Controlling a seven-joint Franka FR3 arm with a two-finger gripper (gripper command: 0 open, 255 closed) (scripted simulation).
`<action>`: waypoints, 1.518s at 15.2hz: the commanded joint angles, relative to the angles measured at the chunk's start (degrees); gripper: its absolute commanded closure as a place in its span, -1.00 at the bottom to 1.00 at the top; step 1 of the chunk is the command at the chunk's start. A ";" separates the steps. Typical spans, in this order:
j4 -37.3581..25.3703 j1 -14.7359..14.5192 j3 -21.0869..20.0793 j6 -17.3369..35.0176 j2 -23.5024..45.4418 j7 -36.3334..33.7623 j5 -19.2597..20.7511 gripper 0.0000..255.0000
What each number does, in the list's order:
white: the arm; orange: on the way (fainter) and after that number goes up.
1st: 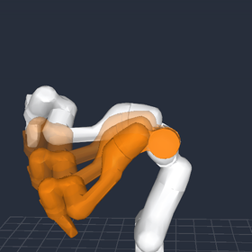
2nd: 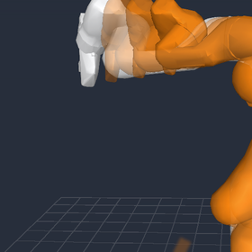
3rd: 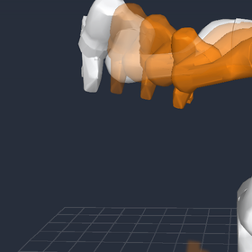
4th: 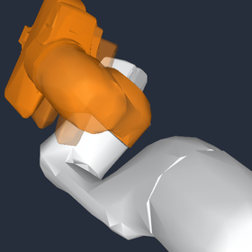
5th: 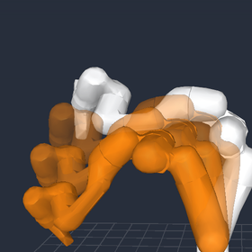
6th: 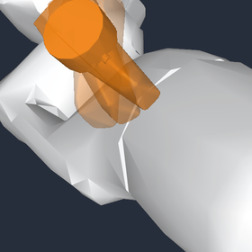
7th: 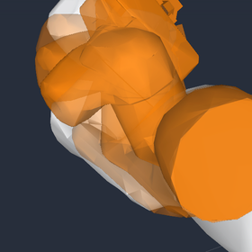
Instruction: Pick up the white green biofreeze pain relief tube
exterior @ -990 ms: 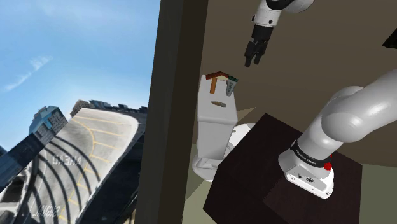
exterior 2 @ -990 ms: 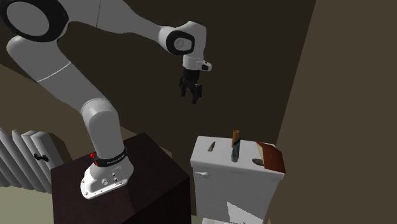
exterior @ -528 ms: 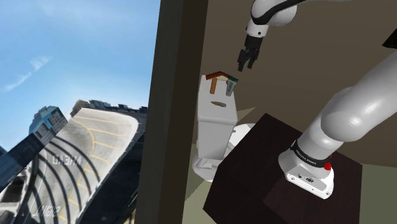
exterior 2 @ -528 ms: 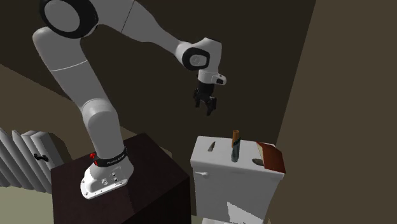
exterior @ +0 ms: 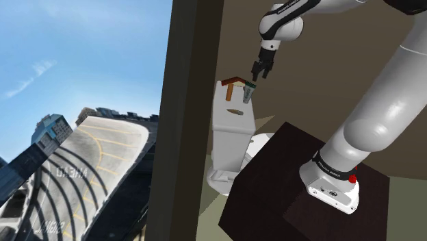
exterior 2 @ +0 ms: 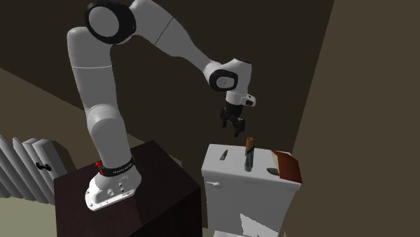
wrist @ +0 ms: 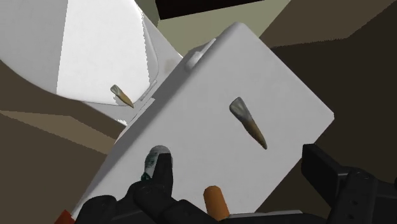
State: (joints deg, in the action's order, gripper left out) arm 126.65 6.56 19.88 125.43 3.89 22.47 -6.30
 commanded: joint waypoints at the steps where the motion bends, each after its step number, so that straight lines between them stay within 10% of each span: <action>1: -2.41 0.96 0.56 1.86 4.41 1.89 -1.71 -1.00; 17: -12.57 6.27 -0.84 9.44 22.91 8.17 -9.61 -1.00; 18: -12.70 6.31 -0.87 9.44 23.05 8.21 -9.66 1.00; 23: -12.58 6.26 -0.86 9.48 22.97 8.16 -9.64 1.00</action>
State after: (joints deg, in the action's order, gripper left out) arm 114.04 12.83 19.04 134.89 26.82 30.63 -15.93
